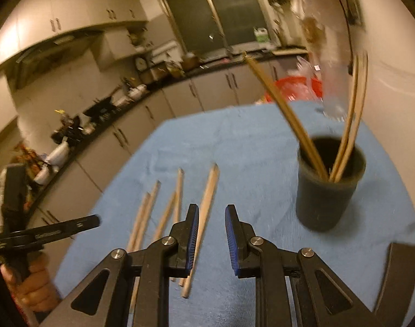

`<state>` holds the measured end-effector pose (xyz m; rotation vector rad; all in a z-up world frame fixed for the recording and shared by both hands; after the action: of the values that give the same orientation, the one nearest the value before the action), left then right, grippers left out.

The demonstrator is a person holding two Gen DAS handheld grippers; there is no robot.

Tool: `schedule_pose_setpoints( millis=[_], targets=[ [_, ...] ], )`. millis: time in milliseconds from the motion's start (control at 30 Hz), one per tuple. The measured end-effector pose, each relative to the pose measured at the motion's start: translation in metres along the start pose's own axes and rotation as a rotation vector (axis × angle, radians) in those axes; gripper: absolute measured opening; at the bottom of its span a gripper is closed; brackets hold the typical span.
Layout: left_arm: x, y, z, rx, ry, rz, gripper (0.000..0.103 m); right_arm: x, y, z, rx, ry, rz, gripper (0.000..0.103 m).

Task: Organize utensils
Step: 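Close the left tool on a third chopstick while the right tool grasps another chopstick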

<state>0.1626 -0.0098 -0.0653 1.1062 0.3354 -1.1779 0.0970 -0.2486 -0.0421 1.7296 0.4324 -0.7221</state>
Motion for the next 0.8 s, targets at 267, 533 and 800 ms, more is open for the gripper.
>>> schedule_pose_setpoints(
  millis=[267, 533, 800],
  targets=[
    [0.023, -0.004, -0.016, -0.03, -0.023, -0.04, 0.02, 0.057, -0.039, 0.017, 0.072, -0.062, -0.14, 0.022],
    [0.066, 0.027, -0.015, -0.018, 0.033, -0.073, 0.02, 0.075, -0.052, 0.019, 0.066, -0.075, -0.16, 0.022],
    [0.092, 0.045, -0.014, 0.047, 0.12, -0.067, 0.016, 0.074, -0.055, 0.027, 0.113, -0.029, -0.165, 0.023]
  ],
)
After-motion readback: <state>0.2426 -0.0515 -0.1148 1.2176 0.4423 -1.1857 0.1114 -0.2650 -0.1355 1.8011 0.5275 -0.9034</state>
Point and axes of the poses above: each gripper's, at about its wrist camera, not at the fingertips, and x roughly the way its jaws point, z to its right, y to its top, the point moved 8 cm from there along x, roughly the way its jaws point, and after that the axes turned 14 degrees about -y, right-handed, at the moved point
